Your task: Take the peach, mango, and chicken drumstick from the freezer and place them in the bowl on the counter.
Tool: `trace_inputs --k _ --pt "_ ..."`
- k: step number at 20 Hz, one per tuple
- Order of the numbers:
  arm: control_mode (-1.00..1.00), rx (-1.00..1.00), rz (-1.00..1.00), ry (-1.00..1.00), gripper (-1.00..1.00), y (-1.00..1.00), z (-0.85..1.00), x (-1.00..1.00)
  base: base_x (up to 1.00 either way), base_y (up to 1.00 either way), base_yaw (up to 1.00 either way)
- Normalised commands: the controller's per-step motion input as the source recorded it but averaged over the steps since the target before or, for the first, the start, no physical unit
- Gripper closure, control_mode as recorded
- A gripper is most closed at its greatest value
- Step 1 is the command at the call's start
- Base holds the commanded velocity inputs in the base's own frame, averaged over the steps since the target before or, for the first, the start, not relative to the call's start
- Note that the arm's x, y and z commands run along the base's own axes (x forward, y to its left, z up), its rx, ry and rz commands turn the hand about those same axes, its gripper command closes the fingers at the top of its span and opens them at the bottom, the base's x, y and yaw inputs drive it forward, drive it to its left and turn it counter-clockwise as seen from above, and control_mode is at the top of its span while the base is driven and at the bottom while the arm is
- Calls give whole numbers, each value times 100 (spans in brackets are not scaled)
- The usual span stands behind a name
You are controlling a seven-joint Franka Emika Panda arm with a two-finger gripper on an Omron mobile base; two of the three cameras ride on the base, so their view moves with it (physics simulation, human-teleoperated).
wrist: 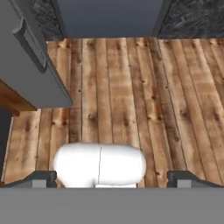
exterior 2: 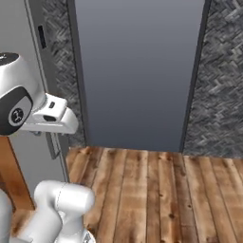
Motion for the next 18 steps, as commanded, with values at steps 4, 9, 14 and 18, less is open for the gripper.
trace_inputs --k 4,9,14,18 --pt "100 0 0 0 -100 0 0 0 40 -65 -16" --pt "100 0 0 0 -100 0 0 0 72 -73 6" --pt "100 0 0 0 -100 0 0 0 95 -62 37" --pt "100 0 0 0 -100 0 0 0 97 -42 67"
